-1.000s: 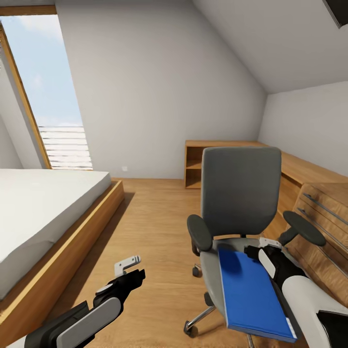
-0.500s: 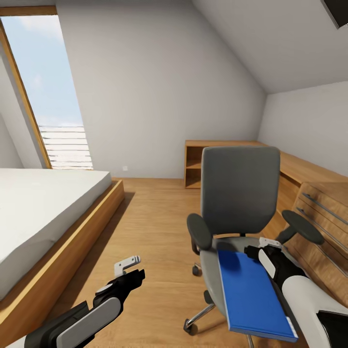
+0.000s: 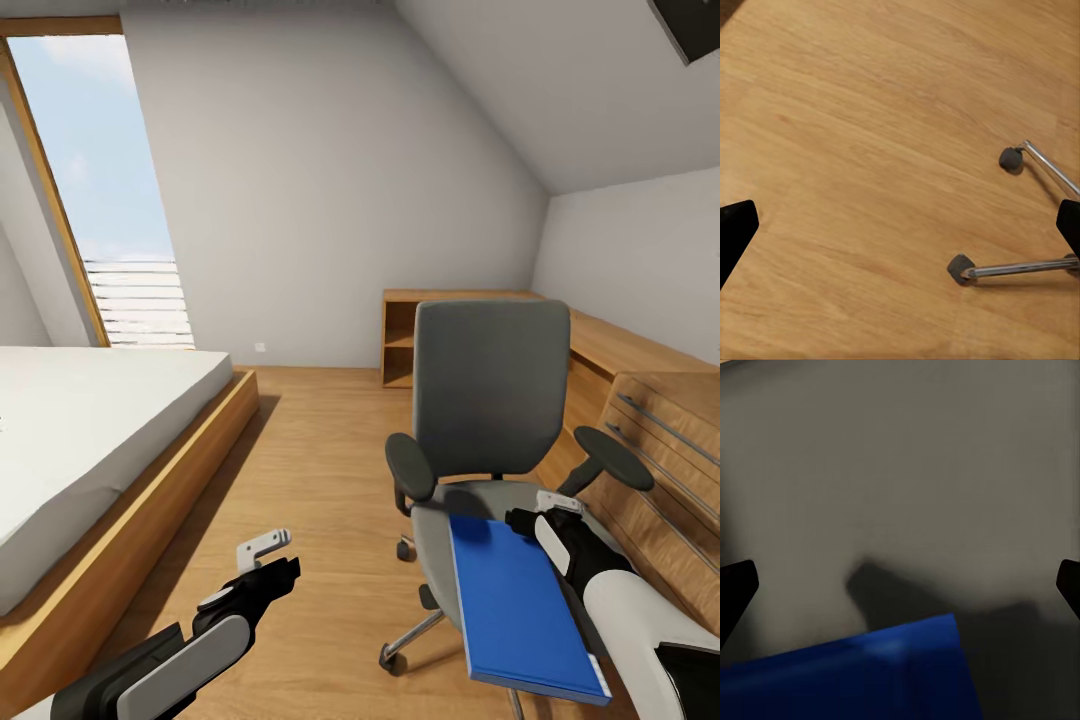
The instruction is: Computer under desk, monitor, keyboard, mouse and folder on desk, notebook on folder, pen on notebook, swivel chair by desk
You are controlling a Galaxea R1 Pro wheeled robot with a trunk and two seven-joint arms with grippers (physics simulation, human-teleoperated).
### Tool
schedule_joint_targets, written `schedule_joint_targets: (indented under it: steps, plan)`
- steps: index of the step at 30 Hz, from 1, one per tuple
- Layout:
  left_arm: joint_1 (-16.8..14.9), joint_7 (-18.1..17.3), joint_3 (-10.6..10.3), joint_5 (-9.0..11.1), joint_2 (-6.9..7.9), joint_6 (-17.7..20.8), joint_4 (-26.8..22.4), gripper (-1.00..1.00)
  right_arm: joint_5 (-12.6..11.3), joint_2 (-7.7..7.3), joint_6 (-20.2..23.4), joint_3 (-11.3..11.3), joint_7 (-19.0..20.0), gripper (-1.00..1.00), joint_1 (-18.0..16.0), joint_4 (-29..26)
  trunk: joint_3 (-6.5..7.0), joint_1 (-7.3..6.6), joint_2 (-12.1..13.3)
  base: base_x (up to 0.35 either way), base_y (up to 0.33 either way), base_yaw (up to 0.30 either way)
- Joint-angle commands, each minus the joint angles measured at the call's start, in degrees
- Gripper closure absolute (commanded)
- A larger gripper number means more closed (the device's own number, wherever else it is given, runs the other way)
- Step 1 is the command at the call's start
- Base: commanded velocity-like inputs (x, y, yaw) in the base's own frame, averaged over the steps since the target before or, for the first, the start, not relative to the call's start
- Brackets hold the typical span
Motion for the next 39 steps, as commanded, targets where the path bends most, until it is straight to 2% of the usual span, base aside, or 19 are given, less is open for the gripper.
schedule_joint_targets:
  steps: [1, 12, 22, 39]
  plan:
    - [-0.1, 0.3, -0.1, 0.0, 0.05, 0.4, -0.1, -1.00, -0.6, 0.00, 0.2, 0.0, -0.3, -1.00, 0.0, -0.1, -0.06, -0.01, 0.0, -0.005, 0.000, 0.000]
    - [-0.1, 0.3, -0.1, 0.0, 0.03, 0.4, -0.1, -1.00, -0.7, 0.00, 0.2, 0.0, -0.2, -1.00, 0.0, -0.1, -0.06, -0.01, 0.0, -0.005, 0.000, 0.000]
    - [-0.1, 0.2, -0.1, 0.1, 0.05, 0.4, 0.0, -1.00, -0.7, 0.00, 0.1, 0.0, -0.2, -1.00, 0.0, -0.1, -0.06, -0.01, 0.0, -0.151, 0.000, 0.000]
    - [-0.1, 0.2, -0.1, 0.1, 0.08, 0.4, 0.1, -1.00, -0.9, 0.16, 0.1, 0.0, -0.1, -1.00, 0.0, -0.2, 0.04, -0.01, 0.0, -0.008, 0.000, 0.000]
